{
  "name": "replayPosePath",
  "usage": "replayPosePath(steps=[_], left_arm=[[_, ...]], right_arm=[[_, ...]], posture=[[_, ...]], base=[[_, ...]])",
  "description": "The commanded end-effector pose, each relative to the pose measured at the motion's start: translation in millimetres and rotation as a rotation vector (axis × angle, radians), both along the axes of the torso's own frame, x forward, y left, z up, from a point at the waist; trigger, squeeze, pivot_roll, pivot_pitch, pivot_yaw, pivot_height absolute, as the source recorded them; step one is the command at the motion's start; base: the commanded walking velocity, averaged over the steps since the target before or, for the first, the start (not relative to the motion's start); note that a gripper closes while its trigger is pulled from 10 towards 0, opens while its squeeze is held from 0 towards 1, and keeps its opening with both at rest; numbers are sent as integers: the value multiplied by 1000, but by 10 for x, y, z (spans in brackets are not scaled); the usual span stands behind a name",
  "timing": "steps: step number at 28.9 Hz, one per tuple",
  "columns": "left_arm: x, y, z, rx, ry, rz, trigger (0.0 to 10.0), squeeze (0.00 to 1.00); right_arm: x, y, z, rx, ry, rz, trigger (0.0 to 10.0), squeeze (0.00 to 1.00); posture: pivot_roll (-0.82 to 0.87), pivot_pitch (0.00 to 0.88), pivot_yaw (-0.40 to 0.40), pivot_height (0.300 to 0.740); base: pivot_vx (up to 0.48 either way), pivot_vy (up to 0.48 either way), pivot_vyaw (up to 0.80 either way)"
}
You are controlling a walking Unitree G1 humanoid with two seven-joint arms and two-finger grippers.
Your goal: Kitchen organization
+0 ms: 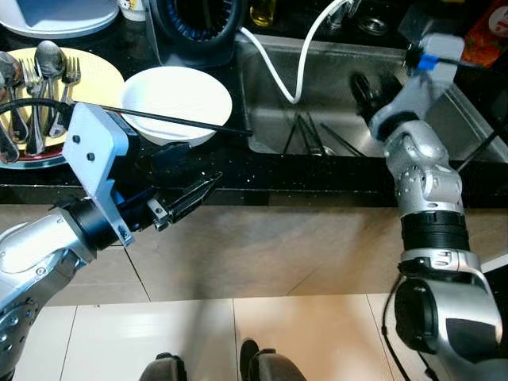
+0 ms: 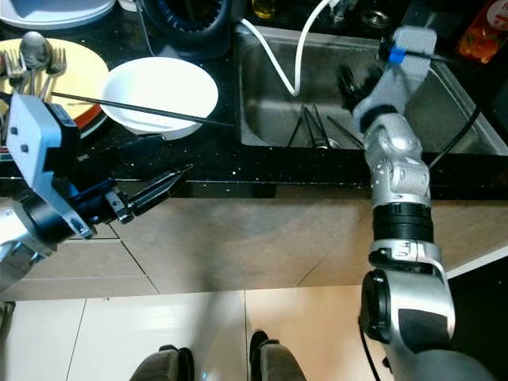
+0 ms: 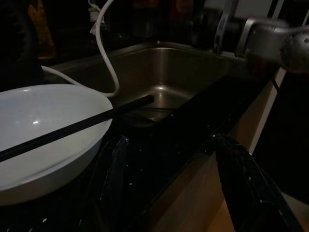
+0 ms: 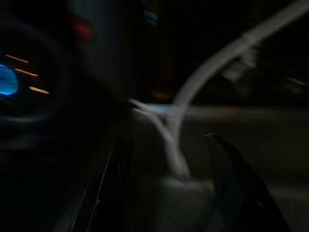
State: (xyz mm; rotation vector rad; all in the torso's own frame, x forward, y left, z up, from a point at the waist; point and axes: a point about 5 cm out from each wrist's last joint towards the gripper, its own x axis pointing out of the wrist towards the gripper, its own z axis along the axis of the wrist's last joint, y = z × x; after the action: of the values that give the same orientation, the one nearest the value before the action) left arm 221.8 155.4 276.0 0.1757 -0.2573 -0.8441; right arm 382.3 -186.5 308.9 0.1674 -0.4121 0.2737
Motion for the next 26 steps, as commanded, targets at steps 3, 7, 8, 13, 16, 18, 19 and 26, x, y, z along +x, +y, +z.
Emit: replayPosePath(steps=[3, 7, 8, 13, 16, 18, 19, 26], left_arm=[[-14, -33, -57, -14, 18, -16, 10000, 0], [-16, -24, -77, -11, 27, -9, 10000, 0], [-16, -24, -77, -11, 27, -9, 10000, 0], [-29, -20, -109, -11, 36, -3, 10000, 0], [-38, -21, -117, -13, 38, 0, 10000, 0], [-47, -22, -130, -12, 41, 3, 10000, 0], [-50, -21, -136, -12, 43, 5, 10000, 0], [-56, -16, -163, -12, 54, 9, 10000, 0]], right_arm=[[-120, 164, 97, -20, -86, 198, 10000, 0], [-143, 390, 151, -106, -132, 304, 10000, 0], [-143, 390, 151, -106, -132, 304, 10000, 0], [-154, 617, 232, -165, -167, 412, 10000, 0], [-160, 706, 265, -197, -180, 461, 10000, 0], [-166, 789, 278, -229, -187, 503, 10000, 0], [-169, 847, 272, -255, -184, 530, 10000, 0], [-223, 1064, 199, -462, -163, 694, 10000, 0]], posture=[[159, 171, -99, 740], [167, 167, -103, 740], [167, 167, -103, 740], [181, 165, -114, 740], [188, 164, -119, 740], [194, 163, -122, 740], [194, 163, -122, 740], [195, 168, -125, 740]], base=[[0, 0, 0], [0, 0, 600], [0, 0, 800], [0, 0, 800], [0, 0, 800], [0, 0, 753], [0, 0, 0], [0, 0, 0]])
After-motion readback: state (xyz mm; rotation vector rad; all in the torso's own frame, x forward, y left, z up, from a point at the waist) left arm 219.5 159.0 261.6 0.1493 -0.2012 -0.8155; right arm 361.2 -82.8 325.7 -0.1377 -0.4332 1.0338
